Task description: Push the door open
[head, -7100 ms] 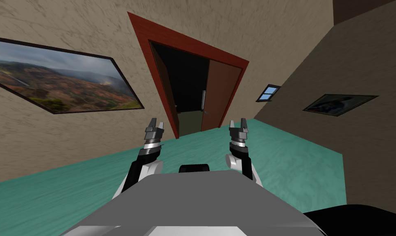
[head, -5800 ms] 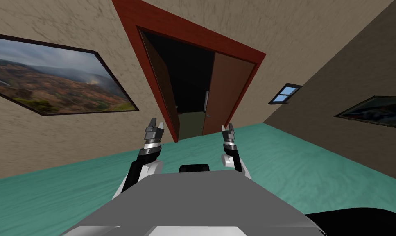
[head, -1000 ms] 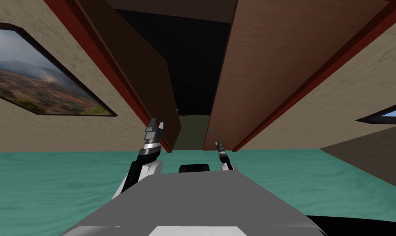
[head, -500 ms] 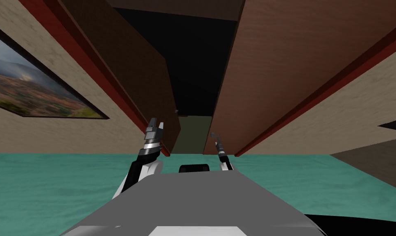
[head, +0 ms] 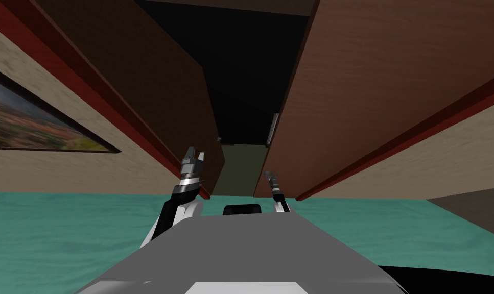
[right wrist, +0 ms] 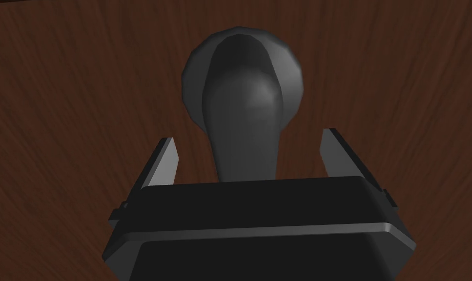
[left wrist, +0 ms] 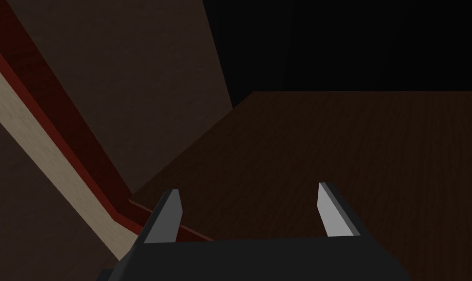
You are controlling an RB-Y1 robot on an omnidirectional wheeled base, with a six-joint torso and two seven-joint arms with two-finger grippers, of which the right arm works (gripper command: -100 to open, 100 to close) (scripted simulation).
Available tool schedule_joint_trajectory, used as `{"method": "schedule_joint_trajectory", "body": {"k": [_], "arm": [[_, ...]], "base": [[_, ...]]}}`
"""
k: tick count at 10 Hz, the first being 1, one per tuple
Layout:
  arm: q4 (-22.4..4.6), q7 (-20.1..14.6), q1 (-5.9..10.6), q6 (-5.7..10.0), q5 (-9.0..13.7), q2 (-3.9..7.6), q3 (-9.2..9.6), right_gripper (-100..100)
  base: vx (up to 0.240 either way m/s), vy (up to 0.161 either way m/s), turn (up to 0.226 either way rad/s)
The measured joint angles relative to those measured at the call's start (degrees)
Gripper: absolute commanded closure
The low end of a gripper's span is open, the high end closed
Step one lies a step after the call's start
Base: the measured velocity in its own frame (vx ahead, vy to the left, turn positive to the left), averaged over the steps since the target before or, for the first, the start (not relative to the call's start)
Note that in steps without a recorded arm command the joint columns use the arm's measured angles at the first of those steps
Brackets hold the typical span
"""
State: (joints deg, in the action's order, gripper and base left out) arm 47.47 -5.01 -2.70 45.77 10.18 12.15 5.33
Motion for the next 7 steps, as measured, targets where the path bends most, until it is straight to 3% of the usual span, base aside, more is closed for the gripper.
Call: {"method": "schedule_joint_trajectory", "body": {"k": [5,7], "arm": [[0.12,-0.1,0.24,-0.12,0.06,0.08,-0.08,100],[-0.33,0.08,0.15,-0.13,0.15,-0.04,-0.32,100]], "base": [[-0.007,0.001,0.003],[0.126,0.036,-0.037]]}}
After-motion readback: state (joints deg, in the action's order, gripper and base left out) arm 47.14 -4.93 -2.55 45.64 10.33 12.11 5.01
